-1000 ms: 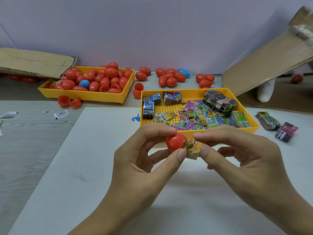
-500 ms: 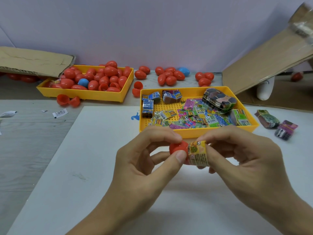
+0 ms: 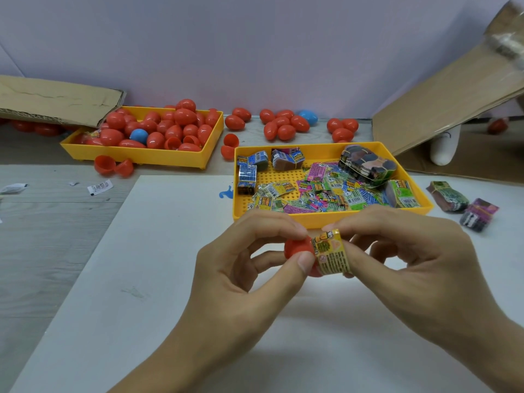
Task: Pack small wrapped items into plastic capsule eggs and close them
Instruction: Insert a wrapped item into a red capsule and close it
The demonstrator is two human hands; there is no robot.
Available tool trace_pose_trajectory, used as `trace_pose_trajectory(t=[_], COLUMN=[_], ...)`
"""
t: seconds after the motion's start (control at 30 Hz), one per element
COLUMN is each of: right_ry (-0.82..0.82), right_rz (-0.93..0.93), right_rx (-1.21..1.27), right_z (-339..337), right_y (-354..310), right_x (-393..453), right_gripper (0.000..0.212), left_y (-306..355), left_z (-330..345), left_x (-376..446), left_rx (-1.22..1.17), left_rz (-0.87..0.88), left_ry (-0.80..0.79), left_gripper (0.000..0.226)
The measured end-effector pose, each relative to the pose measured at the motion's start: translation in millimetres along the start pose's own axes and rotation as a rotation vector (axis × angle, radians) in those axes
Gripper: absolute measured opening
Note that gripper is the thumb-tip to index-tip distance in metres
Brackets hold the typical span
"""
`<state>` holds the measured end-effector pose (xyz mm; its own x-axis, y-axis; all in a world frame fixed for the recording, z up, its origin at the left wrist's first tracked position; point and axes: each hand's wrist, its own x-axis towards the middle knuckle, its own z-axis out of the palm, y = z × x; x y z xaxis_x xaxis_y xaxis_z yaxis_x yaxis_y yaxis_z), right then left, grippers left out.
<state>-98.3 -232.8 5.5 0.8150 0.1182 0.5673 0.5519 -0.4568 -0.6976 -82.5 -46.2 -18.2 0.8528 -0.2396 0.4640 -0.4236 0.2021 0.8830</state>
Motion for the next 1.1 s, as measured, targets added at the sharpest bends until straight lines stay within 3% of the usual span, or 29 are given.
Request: trace_pose_trajectory(t=[0.57, 0.83, 1.1], right_ry=[-0.063, -0.108, -0.198], right_rz=[-0.007, 0.159, 0.475], right_rx=[-0.039, -0.024, 0.443], right_z=[-1.3, 0.5, -1.2], right_y=[-5.2, -2.5, -5.3], right_x=[-0.2, 0.0, 5.7], right_gripper=[0.011, 0.019, 0.028], left_y=[-4.0, -1.7, -0.6], left_z=[2.4, 0.3, 1.0], left_x=[-1.4, -1.8, -1.6], left_rx=[0.004, 0.008, -0.001], left_rz=[0.016, 0.027, 0.028], left_ry=[0.076, 0.092, 0.135], left_gripper=[0.020, 0.020, 0.023])
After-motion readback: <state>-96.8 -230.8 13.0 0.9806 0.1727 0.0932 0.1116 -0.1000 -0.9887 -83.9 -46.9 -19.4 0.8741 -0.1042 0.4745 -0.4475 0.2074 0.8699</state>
